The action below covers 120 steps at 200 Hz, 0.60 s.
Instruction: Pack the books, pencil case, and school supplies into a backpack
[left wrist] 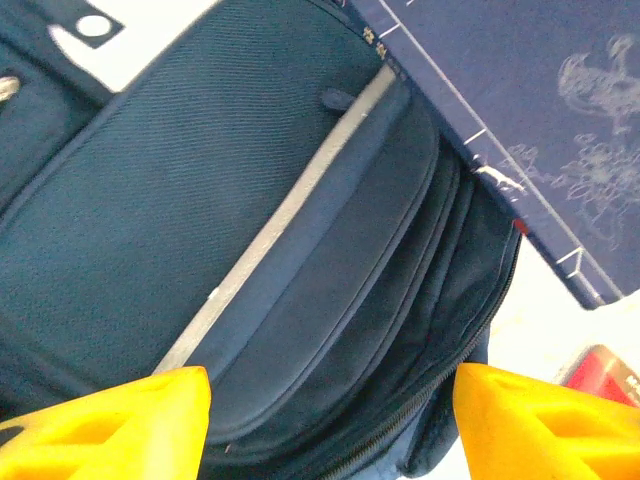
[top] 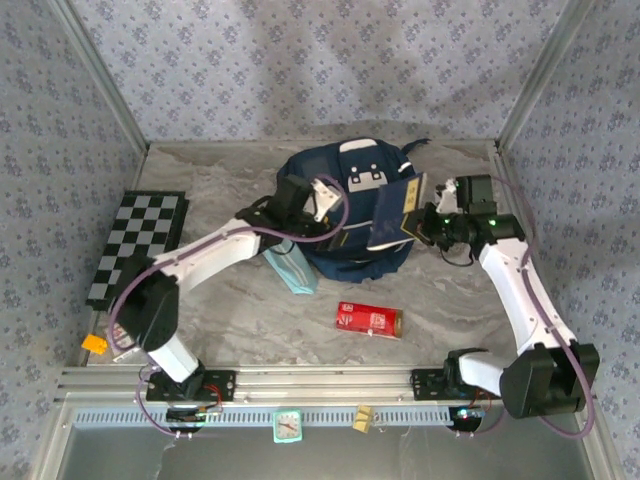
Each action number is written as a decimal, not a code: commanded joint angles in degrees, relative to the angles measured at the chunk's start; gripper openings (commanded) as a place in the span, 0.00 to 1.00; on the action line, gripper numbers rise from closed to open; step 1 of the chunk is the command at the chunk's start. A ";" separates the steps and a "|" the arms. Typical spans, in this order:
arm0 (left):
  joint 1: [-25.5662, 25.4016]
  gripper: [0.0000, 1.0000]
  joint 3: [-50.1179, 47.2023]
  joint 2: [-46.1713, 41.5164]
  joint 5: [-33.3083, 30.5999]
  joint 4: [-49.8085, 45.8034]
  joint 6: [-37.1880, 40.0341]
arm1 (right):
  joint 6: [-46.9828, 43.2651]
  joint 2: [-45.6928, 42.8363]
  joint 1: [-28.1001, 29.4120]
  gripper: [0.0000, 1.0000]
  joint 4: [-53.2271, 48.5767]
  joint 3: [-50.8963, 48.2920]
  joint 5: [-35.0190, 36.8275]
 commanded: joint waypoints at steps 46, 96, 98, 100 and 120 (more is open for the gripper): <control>-2.75 0.66 12.86 13.71 -0.65 -3.89 13.60 | -2.51 -6.32 -7.45 0.00 -6.95 -3.76 4.59; -5.16 0.67 20.21 22.53 -4.02 -8.97 19.40 | -2.51 -7.13 -11.19 0.00 -6.73 -4.52 2.92; -5.26 0.67 20.57 22.82 -4.20 -9.11 19.61 | -2.51 -7.13 -11.34 0.00 -6.71 -4.52 2.87; -5.40 0.67 20.81 23.11 -4.44 -9.23 19.80 | -2.51 -7.13 -11.38 0.00 -6.66 -4.52 2.80; -5.78 0.68 22.85 25.26 -5.50 -10.01 20.52 | -2.55 -7.05 -11.71 0.00 -6.51 -4.61 2.34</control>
